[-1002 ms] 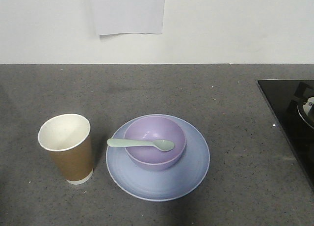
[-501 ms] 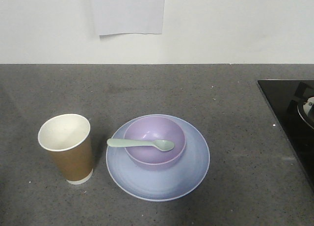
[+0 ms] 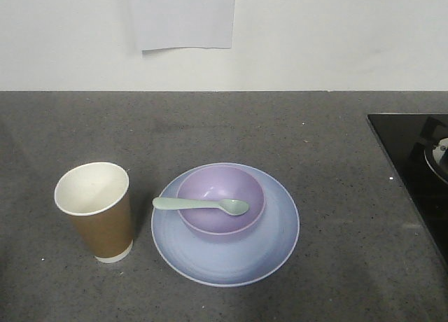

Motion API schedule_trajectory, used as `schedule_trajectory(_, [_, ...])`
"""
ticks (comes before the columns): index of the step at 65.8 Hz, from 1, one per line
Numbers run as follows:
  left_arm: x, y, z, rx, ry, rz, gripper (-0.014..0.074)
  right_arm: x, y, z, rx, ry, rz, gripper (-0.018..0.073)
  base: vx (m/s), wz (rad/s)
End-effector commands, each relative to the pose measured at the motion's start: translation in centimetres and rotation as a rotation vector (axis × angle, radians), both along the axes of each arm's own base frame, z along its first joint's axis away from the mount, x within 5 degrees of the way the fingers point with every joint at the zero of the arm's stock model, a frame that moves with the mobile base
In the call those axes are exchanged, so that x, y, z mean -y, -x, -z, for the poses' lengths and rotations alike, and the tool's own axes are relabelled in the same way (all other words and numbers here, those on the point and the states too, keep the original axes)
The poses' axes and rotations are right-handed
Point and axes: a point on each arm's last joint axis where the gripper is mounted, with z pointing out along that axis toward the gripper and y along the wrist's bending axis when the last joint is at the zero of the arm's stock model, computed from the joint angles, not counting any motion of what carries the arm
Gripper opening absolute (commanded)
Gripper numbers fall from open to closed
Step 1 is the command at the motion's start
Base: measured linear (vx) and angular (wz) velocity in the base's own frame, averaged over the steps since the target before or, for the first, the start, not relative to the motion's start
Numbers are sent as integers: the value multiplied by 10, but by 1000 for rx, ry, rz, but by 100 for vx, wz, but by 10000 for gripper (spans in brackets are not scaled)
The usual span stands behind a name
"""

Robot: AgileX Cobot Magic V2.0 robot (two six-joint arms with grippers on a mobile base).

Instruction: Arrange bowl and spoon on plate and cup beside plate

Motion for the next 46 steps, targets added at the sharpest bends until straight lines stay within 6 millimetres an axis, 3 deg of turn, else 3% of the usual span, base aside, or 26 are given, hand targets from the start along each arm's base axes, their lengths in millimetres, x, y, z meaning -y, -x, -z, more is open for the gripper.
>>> schedule_trajectory(1, [0, -1, 4, 34, 17, 6, -6, -1, 3, -12, 133, 19, -5, -6, 0, 0])
schedule_trajectory(17, [0, -1, 4, 34, 17, 6, -6, -2, 2, 9, 170, -71, -13, -4, 0, 0])
schedule_trajectory(46, [0, -1, 4, 34, 17, 6, -6, -2, 4, -7, 338, -18, -15, -4, 0, 0])
